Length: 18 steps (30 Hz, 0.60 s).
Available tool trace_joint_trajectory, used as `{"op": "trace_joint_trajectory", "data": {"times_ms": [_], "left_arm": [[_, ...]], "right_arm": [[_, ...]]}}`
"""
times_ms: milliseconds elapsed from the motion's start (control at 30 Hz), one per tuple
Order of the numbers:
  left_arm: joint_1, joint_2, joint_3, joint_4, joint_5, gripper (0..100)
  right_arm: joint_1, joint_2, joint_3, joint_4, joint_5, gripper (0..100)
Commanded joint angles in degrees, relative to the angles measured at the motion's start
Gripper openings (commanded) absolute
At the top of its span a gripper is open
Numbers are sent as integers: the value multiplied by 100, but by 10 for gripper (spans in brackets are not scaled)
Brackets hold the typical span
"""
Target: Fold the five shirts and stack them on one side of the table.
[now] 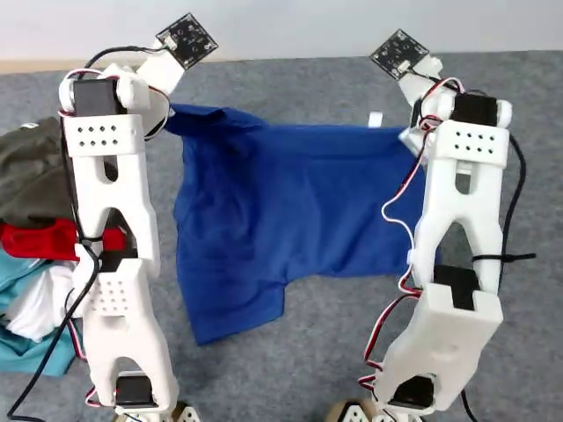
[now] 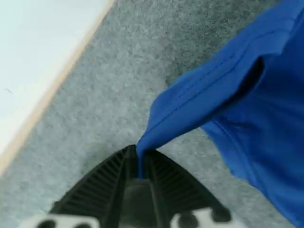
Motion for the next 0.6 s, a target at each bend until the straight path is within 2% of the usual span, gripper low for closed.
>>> {"op": "trace_joint_trajectory", "data": {"times_ms": [0, 300, 433, 567], "left_arm": [[62, -853, 804, 176, 176, 5], [695, -3323, 5086, 167, -97, 5], [1055, -4202, 6563, 158, -185, 5], [1231, -4774, 7538, 149, -264, 5]], "right_arm": [[-48, -462, -325, 778, -343, 9], [-22, -435, -325, 2255, -378, 9], [40, -435, -97, 2343, -343, 9], [75, -470, 431, 2343, -334, 9]]}}
